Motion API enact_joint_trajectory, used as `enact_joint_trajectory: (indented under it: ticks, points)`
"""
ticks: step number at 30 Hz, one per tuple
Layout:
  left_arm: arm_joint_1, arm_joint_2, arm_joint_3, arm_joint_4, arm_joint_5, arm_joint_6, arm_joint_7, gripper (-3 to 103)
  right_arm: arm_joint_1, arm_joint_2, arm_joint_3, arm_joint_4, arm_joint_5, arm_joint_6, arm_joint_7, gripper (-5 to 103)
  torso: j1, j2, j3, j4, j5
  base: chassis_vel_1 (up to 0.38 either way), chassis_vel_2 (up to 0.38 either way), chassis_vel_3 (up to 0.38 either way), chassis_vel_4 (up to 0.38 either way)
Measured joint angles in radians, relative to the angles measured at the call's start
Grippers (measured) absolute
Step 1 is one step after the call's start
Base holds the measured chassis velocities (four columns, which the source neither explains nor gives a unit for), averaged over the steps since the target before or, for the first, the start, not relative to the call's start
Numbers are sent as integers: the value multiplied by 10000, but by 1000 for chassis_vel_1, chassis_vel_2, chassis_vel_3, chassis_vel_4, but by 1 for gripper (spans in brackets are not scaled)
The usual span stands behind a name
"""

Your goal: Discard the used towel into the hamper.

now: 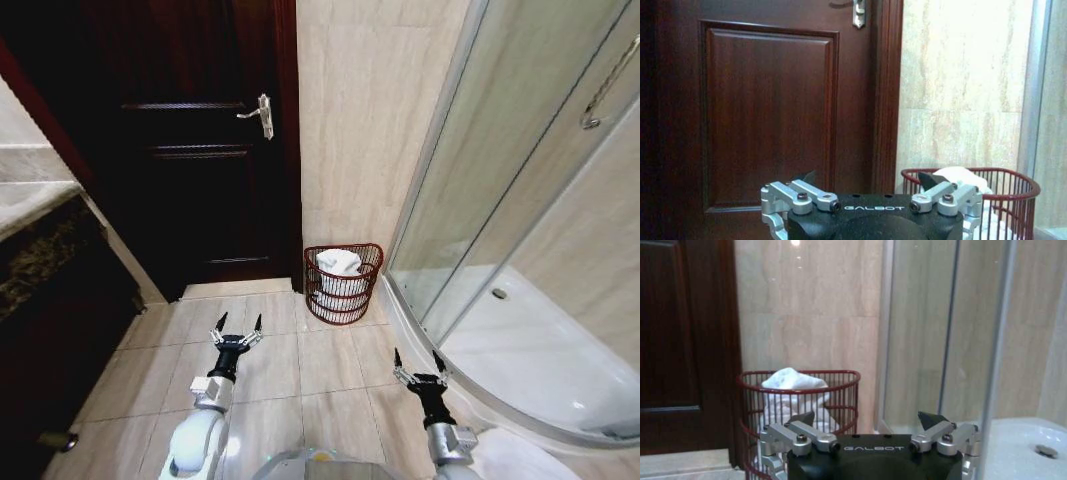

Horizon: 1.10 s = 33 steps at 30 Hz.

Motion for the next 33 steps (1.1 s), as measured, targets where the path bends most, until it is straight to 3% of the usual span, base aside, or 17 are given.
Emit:
enact_joint_trajectory:
  ticks: [23, 33]
  points:
    - [-250, 19, 8, 227, -195, -240, 264, 100, -170, 128, 94, 315, 634, -5, 401, 100, 0, 0, -1, -4, -1, -72, -75, -77, -74]
    - [-347, 187, 67, 425, -559, -418, 347, 100, -338, 160, 69, 488, 1074, 155, 64, 100, -1, 0, -1, 4, -3, -44, -59, -35, -35]
